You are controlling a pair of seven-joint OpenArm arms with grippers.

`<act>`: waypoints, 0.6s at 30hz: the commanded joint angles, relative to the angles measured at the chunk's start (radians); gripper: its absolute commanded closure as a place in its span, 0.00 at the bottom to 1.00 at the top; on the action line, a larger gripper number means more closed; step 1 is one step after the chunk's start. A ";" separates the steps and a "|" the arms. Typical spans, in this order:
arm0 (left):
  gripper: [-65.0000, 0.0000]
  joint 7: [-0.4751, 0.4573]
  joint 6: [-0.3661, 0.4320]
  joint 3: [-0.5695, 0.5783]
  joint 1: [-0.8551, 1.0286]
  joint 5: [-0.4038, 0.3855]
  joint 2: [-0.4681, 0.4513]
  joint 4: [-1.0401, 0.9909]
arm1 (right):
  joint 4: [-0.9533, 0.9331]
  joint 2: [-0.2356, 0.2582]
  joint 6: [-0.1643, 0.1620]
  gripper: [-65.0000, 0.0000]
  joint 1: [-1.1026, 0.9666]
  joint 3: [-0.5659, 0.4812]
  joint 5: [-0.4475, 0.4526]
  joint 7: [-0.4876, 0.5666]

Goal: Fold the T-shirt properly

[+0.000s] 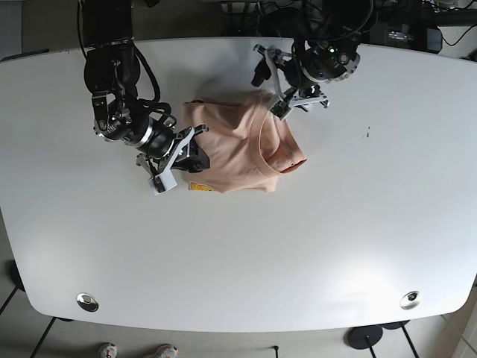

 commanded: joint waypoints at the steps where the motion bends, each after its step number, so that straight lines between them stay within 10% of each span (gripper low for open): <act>1: 0.44 -0.012 0.001 -0.005 -0.003 0.004 -0.002 0.008 | 0.018 0.004 0.005 0.87 0.017 0.004 0.020 0.024; 4: 0.48 -0.012 0.001 -0.007 -0.006 0.004 -0.002 -0.053 | 0.018 0.004 0.005 0.87 0.015 0.004 0.021 0.025; 8: 0.86 -0.012 0.001 -0.033 -0.049 0.002 -0.002 -0.098 | 0.018 0.004 0.005 0.87 0.014 0.004 0.023 0.025; 18: 1.00 -0.012 -0.001 -0.036 -0.051 0.000 -0.067 0.071 | 0.020 0.004 0.005 0.87 0.014 0.004 0.023 0.025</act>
